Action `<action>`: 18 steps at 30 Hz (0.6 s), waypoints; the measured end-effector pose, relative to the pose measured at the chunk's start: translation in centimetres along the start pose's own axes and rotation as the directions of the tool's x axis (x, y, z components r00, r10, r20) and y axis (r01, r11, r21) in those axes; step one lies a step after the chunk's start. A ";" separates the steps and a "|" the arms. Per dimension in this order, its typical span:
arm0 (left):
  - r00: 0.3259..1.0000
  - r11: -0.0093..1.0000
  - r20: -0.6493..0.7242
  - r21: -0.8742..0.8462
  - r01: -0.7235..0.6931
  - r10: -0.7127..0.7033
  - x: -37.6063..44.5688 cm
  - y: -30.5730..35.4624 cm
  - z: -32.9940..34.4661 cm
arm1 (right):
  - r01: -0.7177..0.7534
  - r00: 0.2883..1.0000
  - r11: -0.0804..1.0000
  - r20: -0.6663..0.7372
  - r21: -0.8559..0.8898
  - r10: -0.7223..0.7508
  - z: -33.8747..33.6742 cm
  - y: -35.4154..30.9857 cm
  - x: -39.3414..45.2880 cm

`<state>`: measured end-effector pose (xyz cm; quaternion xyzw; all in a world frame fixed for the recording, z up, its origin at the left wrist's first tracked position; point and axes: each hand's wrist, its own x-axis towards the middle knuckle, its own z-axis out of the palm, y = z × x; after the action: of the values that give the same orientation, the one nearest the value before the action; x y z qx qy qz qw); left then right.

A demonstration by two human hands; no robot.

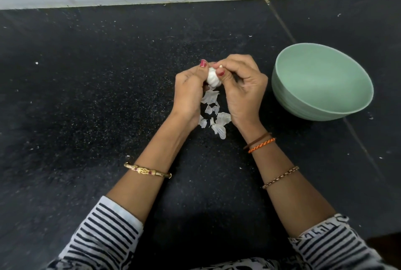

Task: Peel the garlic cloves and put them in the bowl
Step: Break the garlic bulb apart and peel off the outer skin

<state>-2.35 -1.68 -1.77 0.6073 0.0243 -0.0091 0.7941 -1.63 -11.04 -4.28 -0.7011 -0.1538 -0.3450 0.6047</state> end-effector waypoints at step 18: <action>0.946 0.992 0.313 0.114 0.051 -0.084 0.9 0.8 -3.9 | -0.293 0.956 0.946 0.040 0.139 0.290 -0.1 -0.2 -0.1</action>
<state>-1.47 2.27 -2.09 0.6374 -0.0833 -0.1350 0.7540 -1.90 -11.03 -4.20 -0.6743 -0.0788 -0.2333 0.6962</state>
